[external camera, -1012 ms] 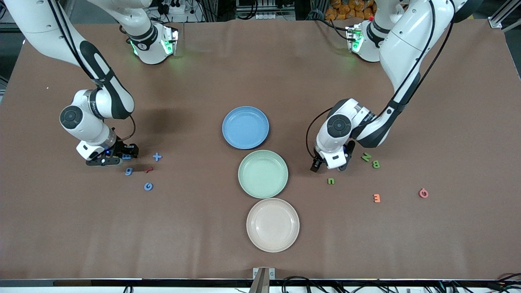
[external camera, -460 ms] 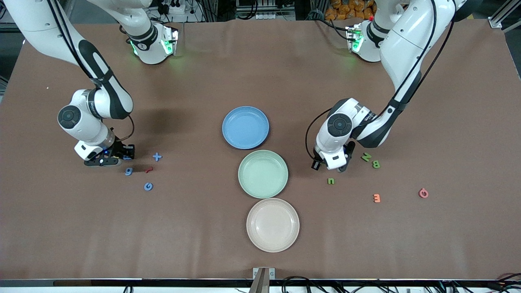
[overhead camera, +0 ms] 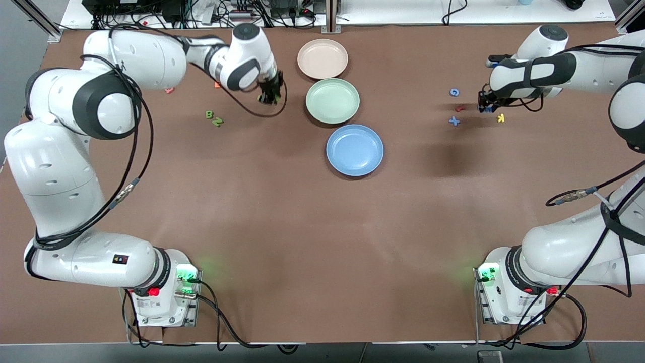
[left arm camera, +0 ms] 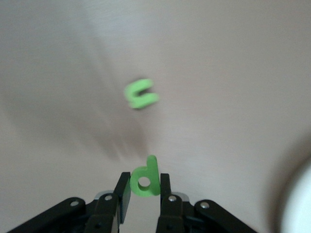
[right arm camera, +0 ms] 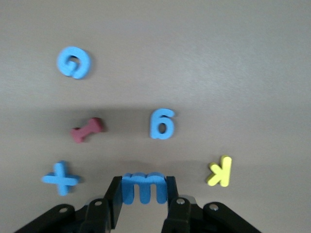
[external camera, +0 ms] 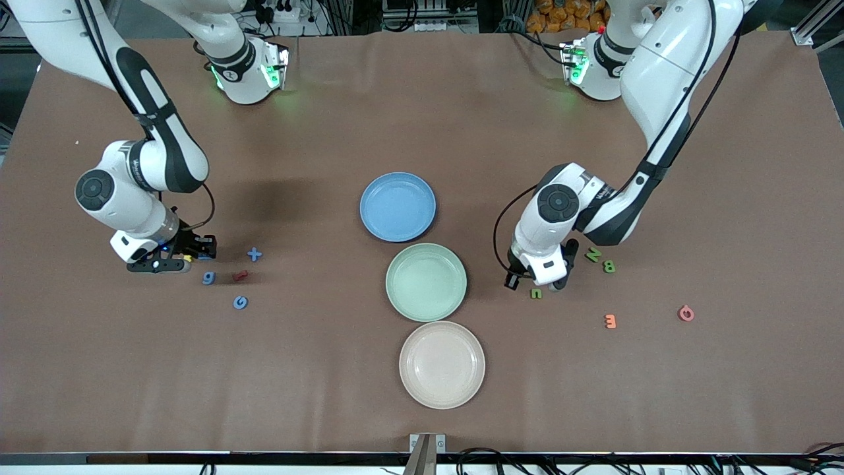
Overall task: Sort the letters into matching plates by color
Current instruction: 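Place the m on the blue plate while the left gripper places the d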
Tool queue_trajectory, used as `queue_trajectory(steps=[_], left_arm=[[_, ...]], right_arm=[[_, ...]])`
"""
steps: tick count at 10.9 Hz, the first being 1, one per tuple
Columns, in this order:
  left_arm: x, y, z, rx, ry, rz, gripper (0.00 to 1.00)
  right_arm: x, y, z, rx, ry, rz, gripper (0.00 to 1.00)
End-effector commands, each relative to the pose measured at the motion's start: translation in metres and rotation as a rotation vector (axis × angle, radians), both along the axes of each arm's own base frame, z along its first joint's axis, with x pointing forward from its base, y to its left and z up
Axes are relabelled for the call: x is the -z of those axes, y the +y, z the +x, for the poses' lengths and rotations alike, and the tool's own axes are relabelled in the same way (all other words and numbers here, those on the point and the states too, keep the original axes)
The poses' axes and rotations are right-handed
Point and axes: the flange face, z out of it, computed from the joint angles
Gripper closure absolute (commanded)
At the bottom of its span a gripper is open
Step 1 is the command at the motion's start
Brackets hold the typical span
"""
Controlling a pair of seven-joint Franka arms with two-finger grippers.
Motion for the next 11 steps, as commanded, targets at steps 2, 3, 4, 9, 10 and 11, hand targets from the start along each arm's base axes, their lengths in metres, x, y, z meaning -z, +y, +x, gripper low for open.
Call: queue_trajectory(steps=[2,3,4,9,10,11], left_arm=[[-0.052,-0.045,0.014,0.029,-0.092,-0.063,1.00],[-0.059,-0.062,0.010,0.026,-0.088,-0.114,1.00],[-0.066,-0.086,0.001,0.047,-0.109,-0.163,1.00],[-0.064,-0.166,-0.046,0.198,-0.237,-0.301,1.00],[-0.061,-0.162,-0.043,0.206,-0.244,-0.290,1.00],[-0.061,-0.162,-0.042,0.216,-0.247,-0.286,1.00]], right_arm=[[-0.035,0.059,0.007,0.095,0.033,0.044,1.00],[-0.040,0.083,0.009,0.122,0.027,0.055,1.00],[-0.044,0.107,0.010,0.147,0.024,0.069,1.00],[-0.048,0.202,-0.011,0.218,0.047,0.098,1.00],[-0.048,0.229,-0.017,0.234,0.050,0.101,1.00],[-0.047,0.255,-0.025,0.257,0.054,0.106,1.00]])
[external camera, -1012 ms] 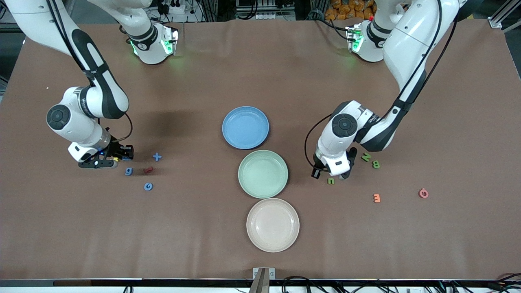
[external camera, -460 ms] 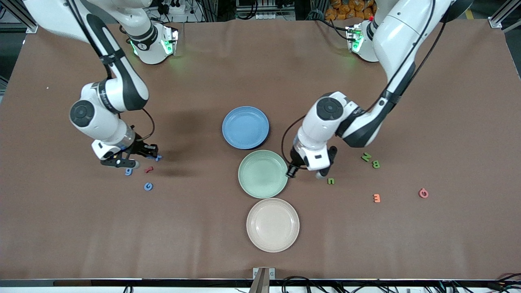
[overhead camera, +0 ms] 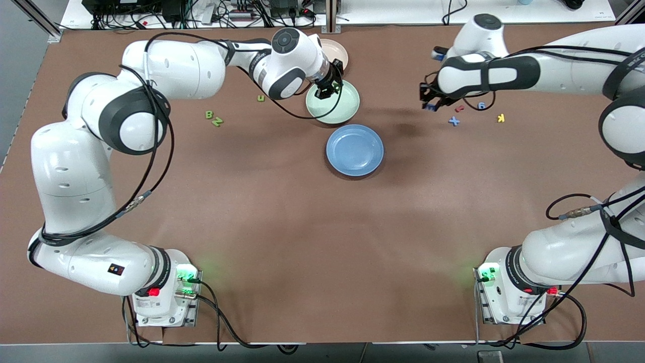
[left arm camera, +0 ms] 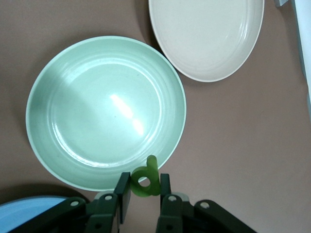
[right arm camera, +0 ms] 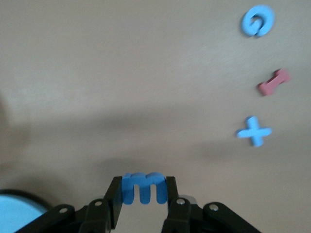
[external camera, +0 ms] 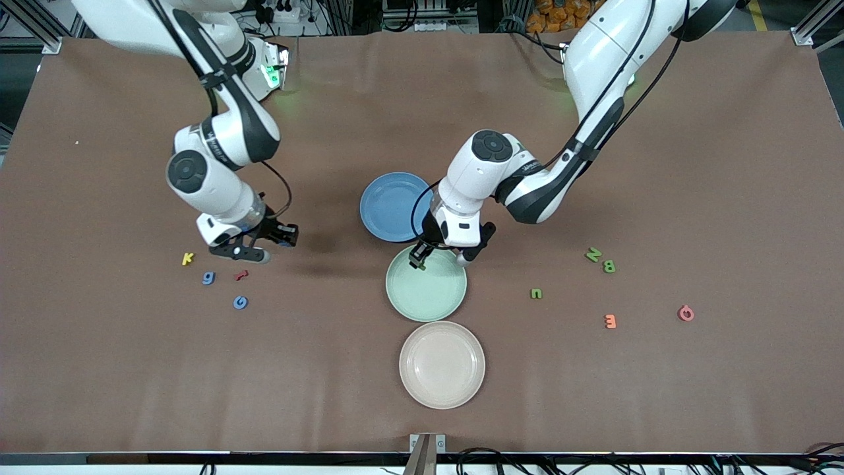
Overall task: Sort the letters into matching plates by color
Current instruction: 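Place the m on the blue plate while the left gripper places the d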
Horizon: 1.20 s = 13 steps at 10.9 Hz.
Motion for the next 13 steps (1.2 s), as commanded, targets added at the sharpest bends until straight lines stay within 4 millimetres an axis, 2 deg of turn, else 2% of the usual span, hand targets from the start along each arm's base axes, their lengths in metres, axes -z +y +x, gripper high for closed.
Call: queue_trajectory(steps=[1,2,3,5,7,9,10,11,12,13], left_arm=[[0.004,0.005,0.013,0.000,-0.023,-0.001,0.63],[0.002,0.006,0.017,0.004,-0.035,0.002,0.16],[0.001,0.008,0.018,0.023,-0.053,0.014,0.00],[0.001,0.019,0.028,0.013,-0.066,0.030,0.00],[0.013,0.046,0.045,-0.018,-0.068,0.079,0.00],[0.034,0.080,0.059,-0.024,-0.032,0.190,0.00],[0.039,0.098,0.067,-0.009,-0.015,0.235,0.00],[0.040,0.111,0.073,0.022,-0.007,0.274,0.00],[0.043,0.120,0.076,0.077,-0.004,0.314,0.00],[0.045,0.134,0.083,0.142,-0.012,0.348,0.00]], right_arm=[[0.000,0.073,-0.017,0.082,0.023,0.018,1.00],[0.001,0.097,-0.022,0.102,0.028,0.025,1.00],[0.000,0.117,-0.025,0.127,0.031,0.034,1.00],[0.010,0.156,-0.036,0.168,0.051,0.037,1.00],[0.020,0.192,-0.058,0.191,0.064,0.043,1.00],[0.033,0.216,-0.078,0.238,0.076,0.049,1.00],[0.037,0.225,-0.086,0.240,0.082,0.047,0.89],[0.038,0.226,-0.087,0.240,0.085,0.045,0.61],[0.038,0.226,-0.087,0.228,0.077,0.040,0.25],[0.037,0.222,-0.084,0.218,0.064,0.033,0.08]])
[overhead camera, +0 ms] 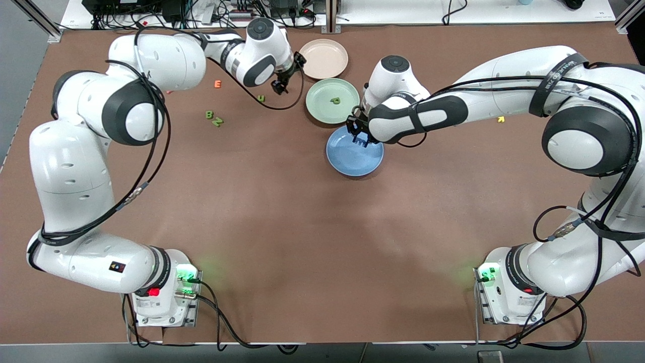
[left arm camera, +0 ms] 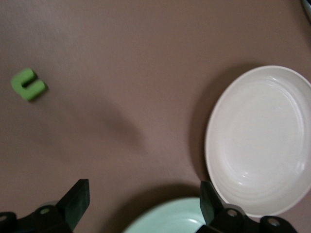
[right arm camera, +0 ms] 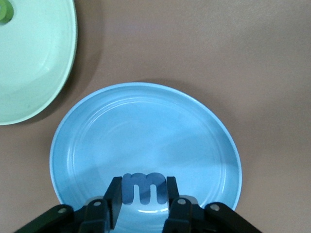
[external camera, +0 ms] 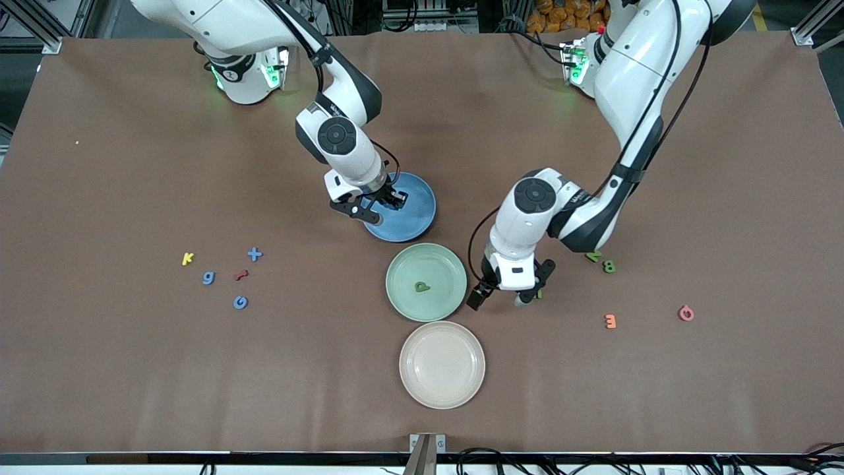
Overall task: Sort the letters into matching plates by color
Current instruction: 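Place the m on the blue plate while the left gripper places the d, then grasp the blue plus with the right gripper while the left gripper grasps u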
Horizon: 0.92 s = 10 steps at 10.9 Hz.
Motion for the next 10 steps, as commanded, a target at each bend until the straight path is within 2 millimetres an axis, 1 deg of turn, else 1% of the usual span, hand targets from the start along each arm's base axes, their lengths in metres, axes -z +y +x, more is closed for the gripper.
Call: queue_trajectory(steps=[1,2,3,4,5,6,7,8,9,10], left_arm=[[0.005,0.031,0.010,0.206,0.013,0.125,0.00],[0.006,0.052,0.019,0.291,0.026,0.174,0.00],[0.011,0.066,0.022,0.388,0.054,0.221,0.00],[0.018,0.078,0.023,0.487,0.085,0.258,0.00],[0.024,0.092,0.026,0.591,0.107,0.289,0.00],[0.028,0.107,0.031,0.688,0.117,0.309,0.00],[0.030,0.111,0.032,0.773,0.116,0.321,0.00],[0.033,0.112,0.031,0.819,0.126,0.329,0.00],[0.034,0.112,0.031,0.837,0.126,0.332,0.00],[0.039,0.112,0.030,0.866,0.131,0.332,0.00]], right_arm=[[-0.005,-0.004,0.012,-0.001,-0.034,-0.013,0.03],[-0.009,-0.015,0.022,0.001,-0.050,-0.021,0.01],[-0.017,-0.031,0.035,-0.009,-0.078,-0.038,0.00],[-0.029,-0.052,0.051,-0.031,-0.102,-0.047,0.01],[-0.041,-0.086,0.069,-0.056,-0.089,-0.081,0.02],[-0.048,-0.128,0.092,-0.075,-0.086,-0.099,0.02],[-0.049,-0.170,0.112,-0.075,-0.091,-0.103,0.02],[-0.047,-0.214,0.129,-0.032,-0.086,-0.102,0.02],[-0.047,-0.259,0.142,0.045,-0.078,-0.105,0.07],[-0.043,-0.291,0.147,0.107,-0.056,-0.108,0.10]])
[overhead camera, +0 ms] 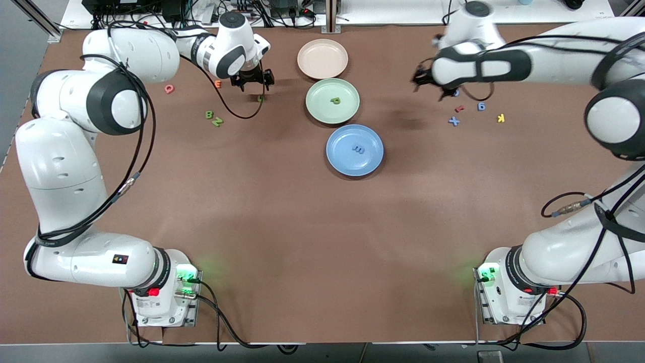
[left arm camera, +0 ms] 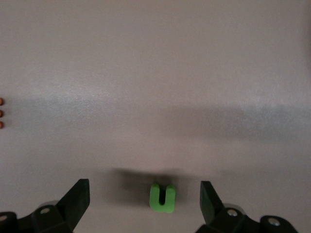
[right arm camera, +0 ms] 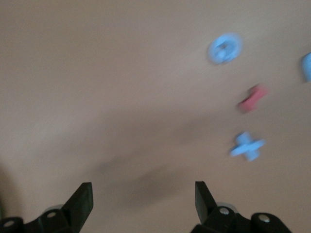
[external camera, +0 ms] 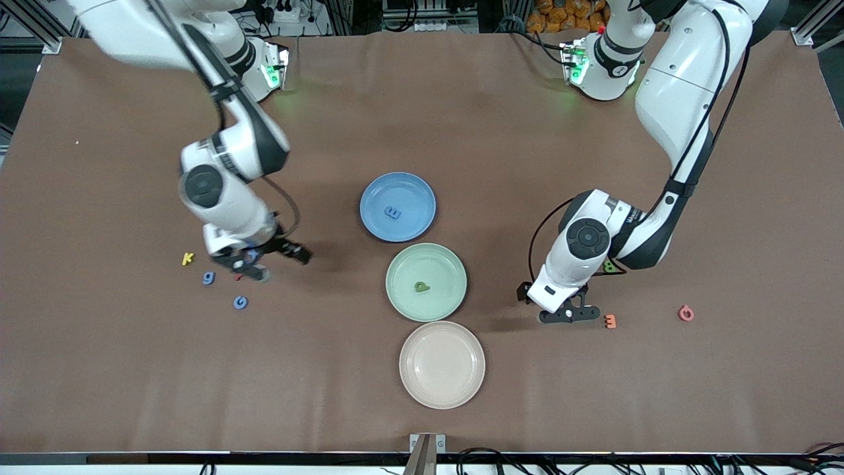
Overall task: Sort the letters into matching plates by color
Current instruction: 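Grasp the blue plus with the right gripper while the left gripper grasps u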
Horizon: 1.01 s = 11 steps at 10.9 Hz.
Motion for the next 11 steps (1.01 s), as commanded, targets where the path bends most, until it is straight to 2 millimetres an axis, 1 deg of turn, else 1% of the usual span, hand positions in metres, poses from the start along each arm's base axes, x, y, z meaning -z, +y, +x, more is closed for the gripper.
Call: queue_trajectory(steps=[1,2,3,5,6,7,8,9,10,11], left_arm=[[0.012,-0.004,-0.004,0.118,0.041,0.001,0.00],[0.013,-0.007,-0.006,0.137,0.056,-0.017,0.00],[0.014,-0.008,-0.008,0.153,0.064,-0.018,0.00],[0.021,-0.007,-0.010,0.161,0.082,-0.011,0.00],[0.024,-0.008,-0.010,0.161,0.086,-0.012,0.00],[0.025,-0.008,-0.011,0.160,0.088,-0.013,0.00],[0.025,-0.008,-0.011,0.128,0.094,-0.027,0.32],[0.023,-0.012,-0.012,-0.008,0.118,-0.081,0.99],[0.025,-0.021,-0.015,-0.074,0.128,-0.095,1.00],[0.027,-0.026,-0.017,-0.073,0.130,-0.096,1.00]], right_arm=[[0.004,-0.099,0.015,0.160,0.036,-0.005,0.08],[0.006,-0.134,0.017,0.248,0.060,0.017,0.07],[0.010,-0.161,0.016,0.322,0.080,0.042,0.08],[0.018,-0.188,0.016,0.352,0.077,0.040,0.10],[0.028,-0.200,0.017,0.383,0.068,0.042,0.15],[0.044,-0.199,0.015,0.398,0.073,0.049,0.18],[0.056,-0.197,0.010,0.398,0.063,0.052,0.19],[0.066,-0.196,0.007,0.400,0.052,0.057,0.21],[0.073,-0.192,0.003,0.399,0.052,0.059,0.22],[0.073,-0.185,0.002,0.391,0.052,0.058,0.23]])
